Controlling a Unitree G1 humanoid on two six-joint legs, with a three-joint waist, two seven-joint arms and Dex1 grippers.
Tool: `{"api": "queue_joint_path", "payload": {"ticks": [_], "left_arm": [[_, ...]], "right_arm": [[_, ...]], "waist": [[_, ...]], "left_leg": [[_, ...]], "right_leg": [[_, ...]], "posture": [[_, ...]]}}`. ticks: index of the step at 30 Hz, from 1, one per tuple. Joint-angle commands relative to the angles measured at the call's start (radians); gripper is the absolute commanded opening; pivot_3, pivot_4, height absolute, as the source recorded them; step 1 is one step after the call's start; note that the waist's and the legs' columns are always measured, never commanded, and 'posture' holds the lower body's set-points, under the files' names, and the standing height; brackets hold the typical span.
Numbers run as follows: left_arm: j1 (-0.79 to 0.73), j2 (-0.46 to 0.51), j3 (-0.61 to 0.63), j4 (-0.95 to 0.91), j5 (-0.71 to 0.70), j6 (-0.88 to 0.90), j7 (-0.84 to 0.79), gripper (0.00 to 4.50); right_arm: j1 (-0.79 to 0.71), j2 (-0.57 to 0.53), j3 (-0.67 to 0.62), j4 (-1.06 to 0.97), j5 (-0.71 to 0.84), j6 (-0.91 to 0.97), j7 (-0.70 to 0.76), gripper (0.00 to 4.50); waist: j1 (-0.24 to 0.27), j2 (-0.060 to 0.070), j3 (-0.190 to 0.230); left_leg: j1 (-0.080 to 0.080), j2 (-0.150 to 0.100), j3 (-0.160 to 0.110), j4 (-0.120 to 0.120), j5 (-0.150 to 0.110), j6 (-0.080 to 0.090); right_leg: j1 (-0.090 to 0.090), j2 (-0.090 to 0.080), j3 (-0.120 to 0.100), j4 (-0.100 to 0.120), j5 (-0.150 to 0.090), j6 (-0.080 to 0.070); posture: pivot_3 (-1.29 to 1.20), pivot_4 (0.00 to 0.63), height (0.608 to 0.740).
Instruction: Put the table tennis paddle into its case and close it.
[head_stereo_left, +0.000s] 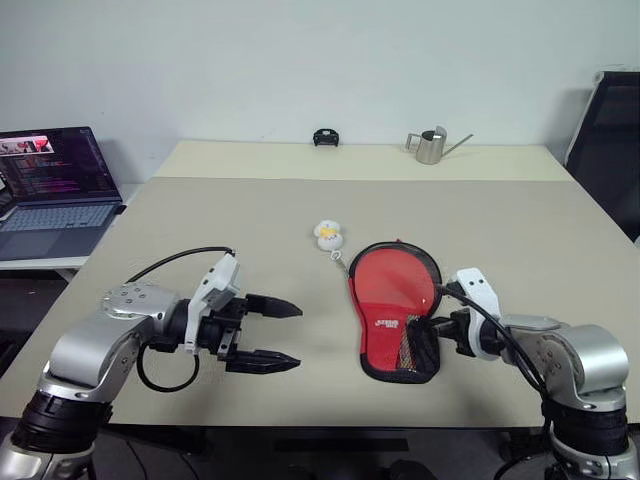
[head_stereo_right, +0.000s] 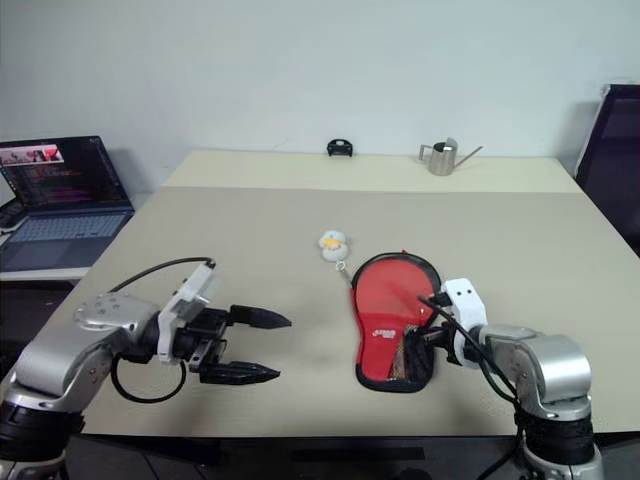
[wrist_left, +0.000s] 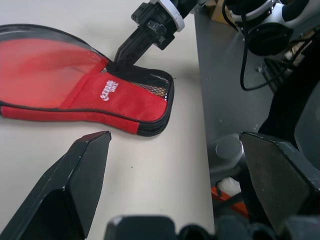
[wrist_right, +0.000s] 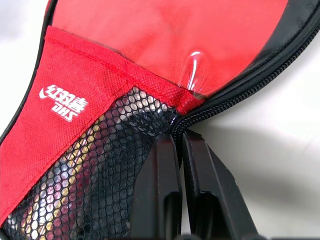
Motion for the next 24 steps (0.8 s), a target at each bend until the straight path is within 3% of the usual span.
{"api": "queue_joint_path", "payload": {"ticks": [1,9,24], "left_arm": [[-0.009,0.025,-0.003,-0.020,0.012,-0.041,-0.030,4.50],[-0.033,0.019,-0.028,0.002,0.018,-0.056,-0.037,4.50],[-0.033,0.015,-0.038,-0.001,0.018,-0.057,-0.027,4.50]], "right_arm": [[0.053,-0.012,0.008,-0.073,0.068,0.027,0.002,0.04],[0.155,-0.070,-0.020,-0.139,0.135,0.027,-0.023,0.04],[0.131,-0.164,-0.020,-0.091,0.155,0.027,-0.024,0.04]], "waist": [[0.000,0.000,0.000],[0.002,0.000,0.000],[0.012,-0.001,0.000]], "left_leg": [[0.000,0.000,0.000,0.000,0.000,0.000],[0.000,0.000,0.000,0.000,0.000,0.000],[0.001,0.000,-0.001,0.001,0.000,0.001]], "right_leg": [[0.000,0.000,0.000,0.000,0.000,0.000],[0.001,0.000,-0.001,0.000,0.000,0.000],[0.003,0.000,-0.001,-0.001,0.000,0.000]], "posture": [[0.00,0.150,0.740],[0.00,0.150,0.740],[0.00,0.150,0.740]]}}
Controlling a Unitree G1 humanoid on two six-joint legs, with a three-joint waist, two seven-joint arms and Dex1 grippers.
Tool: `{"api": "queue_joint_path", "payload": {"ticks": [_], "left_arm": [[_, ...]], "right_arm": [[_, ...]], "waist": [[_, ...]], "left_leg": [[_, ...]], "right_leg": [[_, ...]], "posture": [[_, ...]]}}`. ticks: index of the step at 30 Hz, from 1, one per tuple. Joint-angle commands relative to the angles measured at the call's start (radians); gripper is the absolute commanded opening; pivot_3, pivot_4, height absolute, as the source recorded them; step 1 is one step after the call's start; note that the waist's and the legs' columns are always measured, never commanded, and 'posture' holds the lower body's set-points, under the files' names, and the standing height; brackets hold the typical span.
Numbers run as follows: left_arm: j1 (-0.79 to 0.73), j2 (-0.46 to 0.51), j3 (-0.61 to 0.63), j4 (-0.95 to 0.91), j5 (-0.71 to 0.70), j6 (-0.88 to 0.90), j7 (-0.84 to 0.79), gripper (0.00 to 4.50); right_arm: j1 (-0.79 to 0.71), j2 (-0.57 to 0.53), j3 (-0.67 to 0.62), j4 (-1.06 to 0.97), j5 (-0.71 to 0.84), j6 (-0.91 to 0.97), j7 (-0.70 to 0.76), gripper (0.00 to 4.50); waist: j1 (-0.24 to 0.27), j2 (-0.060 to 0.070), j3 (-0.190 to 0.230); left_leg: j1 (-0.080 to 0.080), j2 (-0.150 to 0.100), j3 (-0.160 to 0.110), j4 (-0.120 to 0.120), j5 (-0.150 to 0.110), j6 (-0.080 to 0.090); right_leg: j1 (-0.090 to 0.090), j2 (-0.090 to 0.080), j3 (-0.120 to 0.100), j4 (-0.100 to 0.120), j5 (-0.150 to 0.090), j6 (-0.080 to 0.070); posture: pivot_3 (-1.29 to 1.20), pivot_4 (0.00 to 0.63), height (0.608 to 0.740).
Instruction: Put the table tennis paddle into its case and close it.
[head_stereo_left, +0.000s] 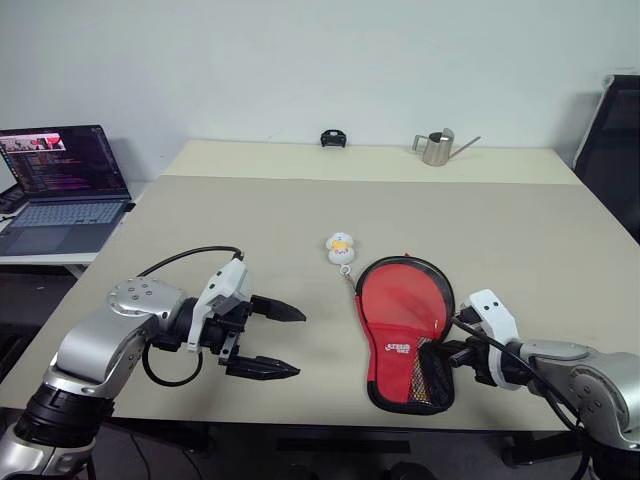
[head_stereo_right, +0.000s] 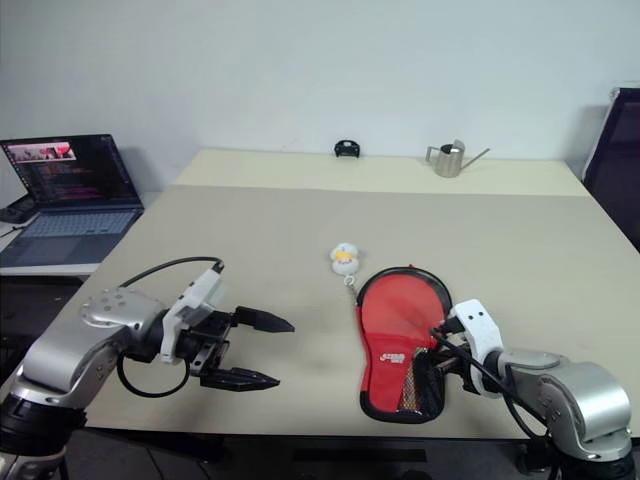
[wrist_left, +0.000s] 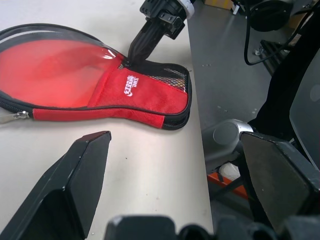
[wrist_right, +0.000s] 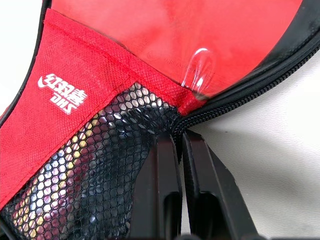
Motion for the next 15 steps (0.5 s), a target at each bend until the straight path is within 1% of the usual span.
{"api": "queue_joint_path", "payload": {"ticks": [1,9,15], "left_arm": [[-0.002,0.003,0.005,-0.014,-0.006,-0.004,-0.002,4.50],[-0.002,-0.002,0.003,-0.013,-0.005,-0.006,0.002,4.50],[-0.006,-0.007,0.000,-0.011,-0.004,-0.006,0.004,4.50]], "right_arm": [[0.014,-0.028,0.000,0.003,0.004,0.030,-0.006,0.04],[0.017,-0.085,-0.015,0.011,0.020,0.030,0.013,0.04],[0.026,-0.068,-0.009,-0.009,0.037,0.030,0.004,0.04]], "waist": [[0.001,0.000,0.000],[0.012,0.000,0.000],[0.017,0.000,0.000]], "left_leg": [[0.000,0.000,0.000,0.000,0.000,0.000],[0.000,0.000,0.000,0.000,0.000,0.000],[0.000,0.000,0.000,0.000,0.000,0.000]], "right_leg": [[0.000,0.000,0.000,0.000,0.000,0.000],[0.000,0.000,0.000,0.000,0.000,0.000],[0.000,0.000,0.000,0.000,0.000,0.000]], "posture": [[0.00,0.150,0.740],[0.00,0.150,0.740],[0.00,0.150,0.740]]}}
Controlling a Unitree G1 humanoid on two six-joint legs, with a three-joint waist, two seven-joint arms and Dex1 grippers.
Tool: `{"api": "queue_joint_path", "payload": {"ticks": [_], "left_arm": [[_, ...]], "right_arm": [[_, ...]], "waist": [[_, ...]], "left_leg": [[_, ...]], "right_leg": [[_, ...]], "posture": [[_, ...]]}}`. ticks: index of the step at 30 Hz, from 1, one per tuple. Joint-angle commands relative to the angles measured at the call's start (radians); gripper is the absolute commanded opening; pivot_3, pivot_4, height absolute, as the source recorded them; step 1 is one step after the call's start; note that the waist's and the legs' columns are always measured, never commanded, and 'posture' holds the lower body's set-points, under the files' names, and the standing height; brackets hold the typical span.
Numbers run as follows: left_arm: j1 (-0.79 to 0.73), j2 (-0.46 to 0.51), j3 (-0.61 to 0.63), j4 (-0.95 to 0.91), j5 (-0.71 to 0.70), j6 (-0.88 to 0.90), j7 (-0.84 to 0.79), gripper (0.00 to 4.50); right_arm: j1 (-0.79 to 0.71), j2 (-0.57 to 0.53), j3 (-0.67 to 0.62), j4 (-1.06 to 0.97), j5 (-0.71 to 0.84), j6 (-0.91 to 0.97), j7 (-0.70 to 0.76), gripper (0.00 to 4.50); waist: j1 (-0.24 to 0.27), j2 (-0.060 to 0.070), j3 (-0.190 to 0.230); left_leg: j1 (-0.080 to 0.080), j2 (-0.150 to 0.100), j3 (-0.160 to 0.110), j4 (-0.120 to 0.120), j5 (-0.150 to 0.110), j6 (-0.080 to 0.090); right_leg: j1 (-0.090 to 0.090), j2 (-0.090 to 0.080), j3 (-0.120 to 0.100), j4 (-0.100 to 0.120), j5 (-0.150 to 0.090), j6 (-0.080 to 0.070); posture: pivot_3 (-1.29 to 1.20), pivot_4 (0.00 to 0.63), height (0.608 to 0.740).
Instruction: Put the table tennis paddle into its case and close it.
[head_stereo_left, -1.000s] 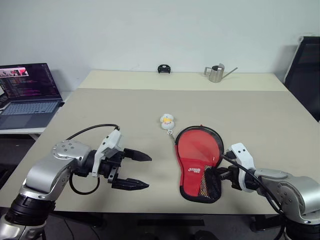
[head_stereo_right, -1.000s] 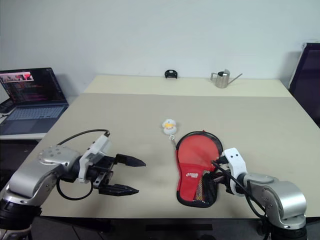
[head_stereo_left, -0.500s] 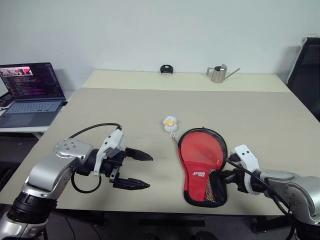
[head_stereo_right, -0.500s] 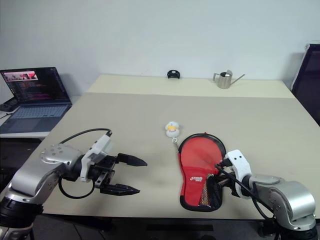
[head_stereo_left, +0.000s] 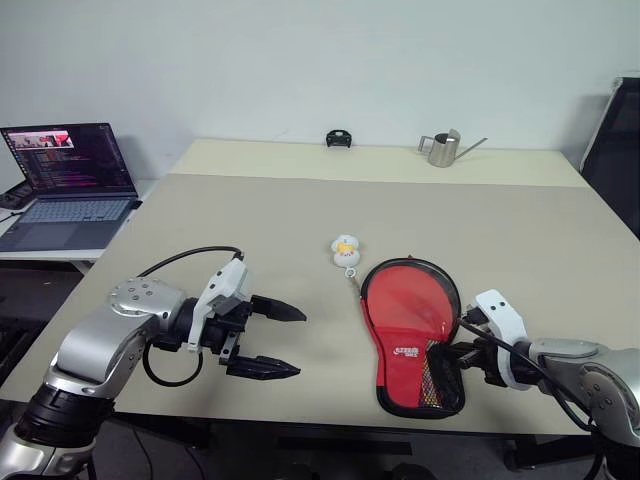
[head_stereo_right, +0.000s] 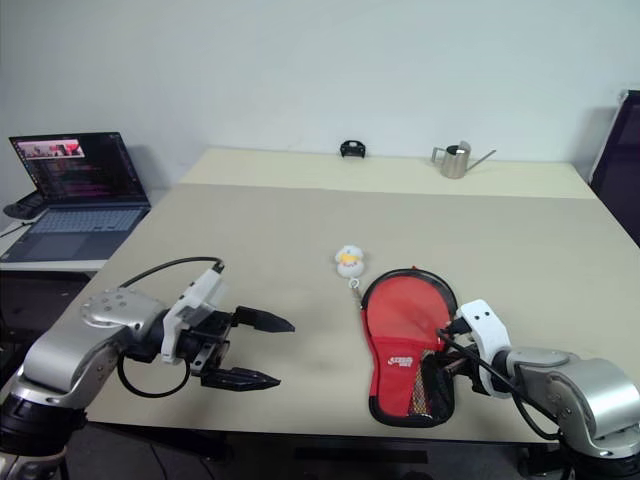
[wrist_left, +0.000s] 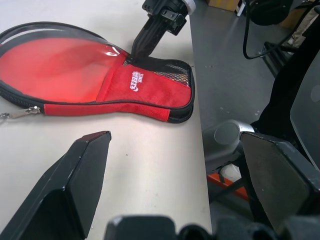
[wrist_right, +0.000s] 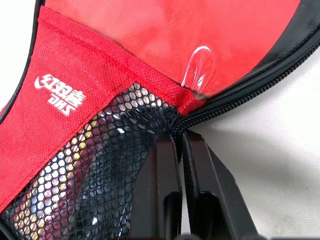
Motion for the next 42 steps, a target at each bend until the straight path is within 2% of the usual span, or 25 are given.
{"api": "queue_joint_path", "payload": {"ticks": [1,4,7,18,27,33,39,42], "left_arm": [[-0.007,-0.004,0.000,-0.011,-0.003,-0.006,0.002,4.50],[-0.006,-0.005,0.000,-0.011,-0.003,-0.006,0.003,4.50],[-0.004,-0.004,0.000,-0.013,-0.003,-0.006,0.004,4.50],[0.020,-0.009,0.005,-0.026,-0.009,-0.006,0.020,4.50],[0.013,-0.024,-0.003,-0.017,-0.006,-0.010,0.019,4.50],[0.013,-0.028,-0.003,-0.016,-0.006,-0.010,0.025,4.50],[0.014,-0.030,0.001,-0.016,-0.008,-0.009,0.034,4.50],[-0.009,-0.052,0.007,0.001,-0.006,-0.004,0.072,4.50]], "right_arm": [[0.019,0.006,0.000,-0.017,0.014,0.030,-0.019,0.04],[0.027,0.027,-0.005,-0.022,0.026,0.030,-0.036,0.04],[0.035,0.044,-0.022,-0.030,0.025,0.030,-0.064,0.77],[0.099,0.071,-0.151,-0.109,0.089,0.030,-0.086,4.40],[0.088,0.100,-0.235,-0.166,0.222,0.025,-0.011,4.46],[0.089,0.051,-0.256,-0.130,0.234,-0.036,0.032,4.46],[0.113,-0.056,-0.167,-0.139,0.195,-0.237,0.093,4.46],[0.074,-0.046,-0.105,-0.106,0.165,-0.344,0.088,4.46]], "waist": [[0.000,0.000,0.000],[-0.001,0.000,0.000],[-0.001,0.000,0.000],[-0.001,0.000,0.000],[-0.006,0.000,0.000],[-0.006,0.000,0.000],[-0.006,0.000,0.000],[-0.007,0.000,0.000]], "left_leg": [[0.000,0.000,0.000,0.000,0.000,0.000],[0.000,0.000,0.000,0.000,0.000,0.000],[0.001,0.000,0.000,0.000,0.000,0.000],[0.001,0.000,0.000,0.000,0.000,0.000],[0.002,0.000,0.000,0.000,0.000,0.000],[0.002,0.000,0.000,0.000,0.000,0.000],[0.002,0.000,0.000,0.000,0.000,0.000],[0.002,0.000,0.000,0.000,0.000,0.000]], "right_leg": [[0.000,0.000,0.000,0.000,0.000,0.000],[0.000,0.000,0.000,0.000,0.000,0.000],[0.000,0.000,0.000,0.000,0.000,0.000],[0.001,0.000,0.000,0.001,0.000,0.000],[0.001,0.001,0.001,0.001,0.000,0.000],[0.001,0.001,0.001,0.001,0.000,0.000],[0.001,0.001,0.000,0.001,0.000,0.000],[0.001,0.001,0.001,0.001,0.000,0.000]], "posture": [[0.00,0.150,0.740],[0.00,0.150,0.740],[0.00,0.150,0.740],[0.00,0.150,0.740],[0.00,0.150,0.740],[0.00,0.150,0.740],[0.00,0.150,0.740],[0.00,0.150,0.740]]}}
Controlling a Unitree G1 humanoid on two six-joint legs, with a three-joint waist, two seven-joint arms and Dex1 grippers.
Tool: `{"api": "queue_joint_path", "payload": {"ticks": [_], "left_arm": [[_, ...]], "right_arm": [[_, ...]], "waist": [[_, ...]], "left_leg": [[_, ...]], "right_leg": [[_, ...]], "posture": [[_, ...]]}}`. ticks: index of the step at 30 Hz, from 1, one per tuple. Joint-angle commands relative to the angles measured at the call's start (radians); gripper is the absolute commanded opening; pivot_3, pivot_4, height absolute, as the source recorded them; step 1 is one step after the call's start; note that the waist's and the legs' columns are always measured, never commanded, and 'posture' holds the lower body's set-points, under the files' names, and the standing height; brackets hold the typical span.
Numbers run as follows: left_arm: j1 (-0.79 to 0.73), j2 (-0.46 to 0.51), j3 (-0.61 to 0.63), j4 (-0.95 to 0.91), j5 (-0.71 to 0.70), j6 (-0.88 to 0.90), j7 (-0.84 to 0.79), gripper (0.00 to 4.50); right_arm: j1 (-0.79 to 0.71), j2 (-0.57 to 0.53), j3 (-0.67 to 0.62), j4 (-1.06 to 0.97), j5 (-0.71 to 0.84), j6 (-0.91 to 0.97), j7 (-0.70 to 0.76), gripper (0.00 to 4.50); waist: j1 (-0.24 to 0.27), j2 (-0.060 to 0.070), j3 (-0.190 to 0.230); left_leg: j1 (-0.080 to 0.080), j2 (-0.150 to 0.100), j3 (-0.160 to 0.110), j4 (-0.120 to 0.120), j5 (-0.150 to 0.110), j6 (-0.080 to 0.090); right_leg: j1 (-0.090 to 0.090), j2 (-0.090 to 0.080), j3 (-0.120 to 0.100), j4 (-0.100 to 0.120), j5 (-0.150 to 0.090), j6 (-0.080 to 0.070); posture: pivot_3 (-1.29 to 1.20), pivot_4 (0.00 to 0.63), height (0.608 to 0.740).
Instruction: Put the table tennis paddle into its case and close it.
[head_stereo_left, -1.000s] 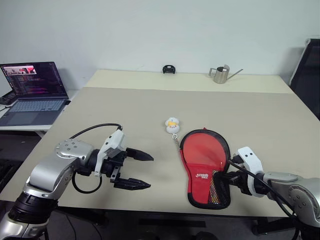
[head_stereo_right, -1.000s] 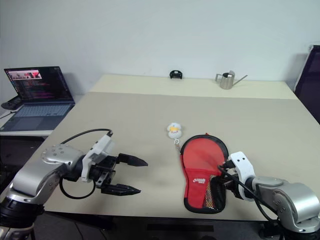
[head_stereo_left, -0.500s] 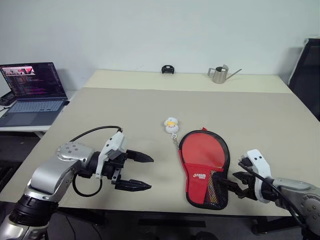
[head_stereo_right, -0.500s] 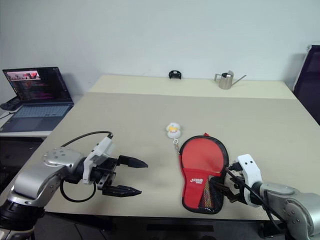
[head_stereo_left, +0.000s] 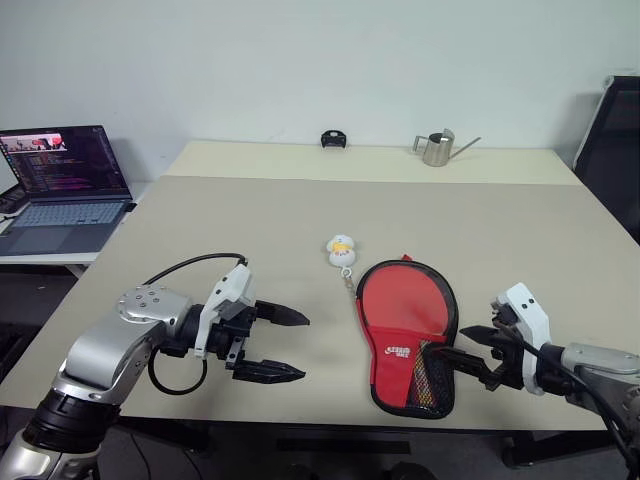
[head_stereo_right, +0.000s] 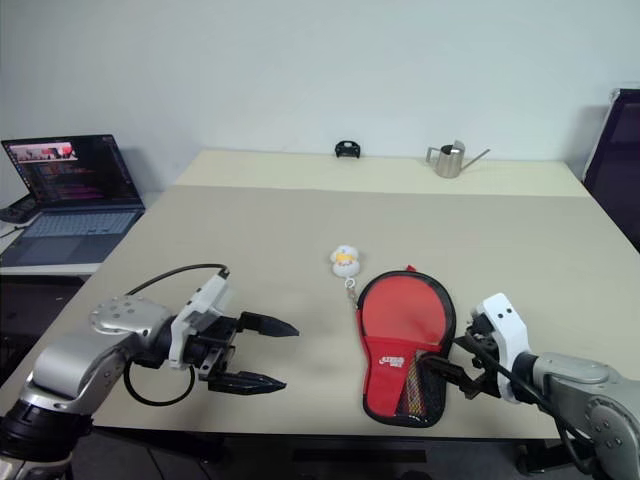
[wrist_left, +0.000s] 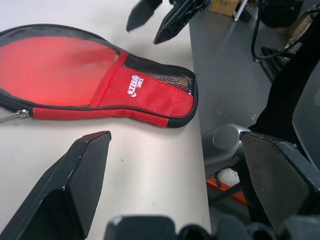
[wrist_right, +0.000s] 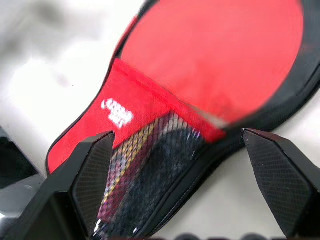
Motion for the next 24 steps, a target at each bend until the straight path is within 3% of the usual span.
{"api": "queue_joint_path", "payload": {"ticks": [1,6,14,21,24], "left_arm": [[-0.047,-0.035,0.025,0.014,-0.006,-0.001,0.050,4.50],[-0.150,-0.124,0.027,0.122,0.077,-0.045,0.198,4.50],[-0.194,-0.150,0.027,0.196,0.137,-0.076,0.265,4.50],[-0.242,-0.179,0.018,0.254,0.178,-0.096,0.314,4.50],[-0.316,-0.234,0.001,0.351,0.253,-0.128,0.413,4.50]], "right_arm": [[-0.055,0.014,0.075,0.020,-0.046,-0.148,-0.007,4.46],[-0.122,0.055,0.219,0.116,-0.166,-0.320,-0.049,4.46],[-0.187,0.147,0.371,0.281,-0.299,-0.530,-0.052,4.46],[-0.233,0.206,0.427,0.467,-0.364,-0.618,-0.020,4.46],[-0.235,0.207,0.439,0.512,-0.400,-0.618,-0.032,4.46]], "waist": [[0.000,0.000,0.000],[0.000,0.000,0.000],[-0.005,0.000,0.000],[-0.009,0.000,0.000],[-0.007,0.000,0.000]], "left_leg": [[0.000,0.000,0.000,0.000,0.000,0.000],[0.001,0.000,0.000,0.001,0.000,0.000],[-0.001,0.000,0.000,0.001,0.000,0.000],[-0.001,0.000,0.000,0.001,0.000,-0.001],[-0.001,0.000,0.000,0.002,0.000,-0.001]], "right_leg": [[0.000,0.000,0.000,0.000,0.000,0.000],[0.001,0.000,-0.001,0.001,0.000,0.001],[-0.002,0.000,0.000,0.000,0.000,0.000],[-0.002,0.000,0.000,0.001,0.000,0.000],[-0.002,0.000,0.000,0.001,0.000,0.000]], "posture": [[0.00,0.150,0.740],[0.00,0.150,0.740],[0.00,0.150,0.740],[0.00,0.150,0.740],[0.00,0.150,0.740]]}}
